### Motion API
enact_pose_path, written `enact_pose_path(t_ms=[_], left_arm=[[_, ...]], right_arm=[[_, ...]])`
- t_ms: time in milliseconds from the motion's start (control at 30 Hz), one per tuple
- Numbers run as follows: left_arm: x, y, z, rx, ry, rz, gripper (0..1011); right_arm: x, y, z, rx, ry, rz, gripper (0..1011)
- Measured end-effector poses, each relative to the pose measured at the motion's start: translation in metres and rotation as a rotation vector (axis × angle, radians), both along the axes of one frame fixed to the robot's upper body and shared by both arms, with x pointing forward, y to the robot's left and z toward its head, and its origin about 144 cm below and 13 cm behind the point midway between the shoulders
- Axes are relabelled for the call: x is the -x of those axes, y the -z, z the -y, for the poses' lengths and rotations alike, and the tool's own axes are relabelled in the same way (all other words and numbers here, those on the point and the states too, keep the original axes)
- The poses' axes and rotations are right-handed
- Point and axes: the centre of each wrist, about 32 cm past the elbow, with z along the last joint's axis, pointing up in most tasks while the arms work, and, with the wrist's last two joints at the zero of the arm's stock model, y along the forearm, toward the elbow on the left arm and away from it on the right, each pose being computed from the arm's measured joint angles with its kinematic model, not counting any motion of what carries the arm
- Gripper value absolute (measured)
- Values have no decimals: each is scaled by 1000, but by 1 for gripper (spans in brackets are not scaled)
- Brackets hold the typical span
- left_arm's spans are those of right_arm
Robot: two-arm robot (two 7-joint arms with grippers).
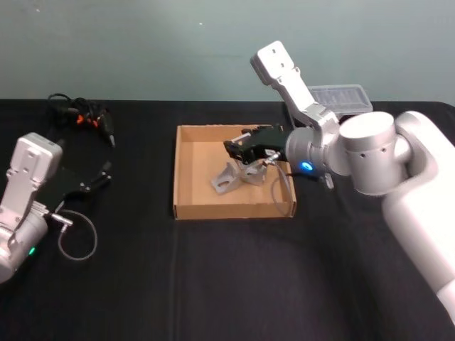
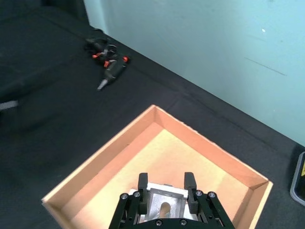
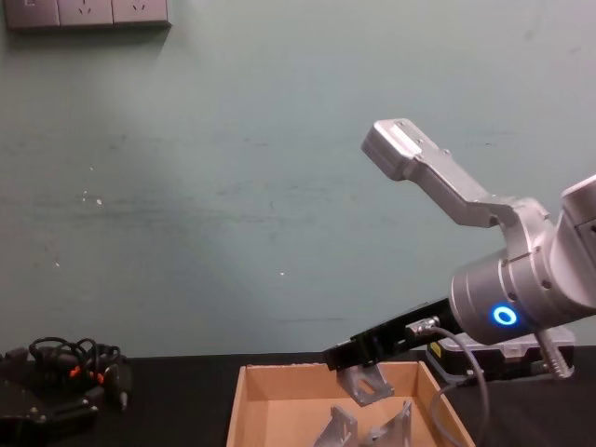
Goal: Use one hand to pick up the angle iron from the table and place it into the box.
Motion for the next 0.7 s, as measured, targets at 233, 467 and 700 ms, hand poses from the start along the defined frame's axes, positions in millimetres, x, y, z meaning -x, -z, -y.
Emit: enact_pose_path(t_ms=[233, 467, 700], left_arm=[[0, 0, 0, 0, 0, 0, 1011], [0, 0, 0, 0, 0, 0, 1011], [0, 0, 0, 0, 0, 0, 1011]], right_arm=[[-20, 8, -2, 10, 33, -16, 452], [-34, 13, -6, 16, 40, -18, 452], [-45, 19, -10, 18, 27, -28, 452]])
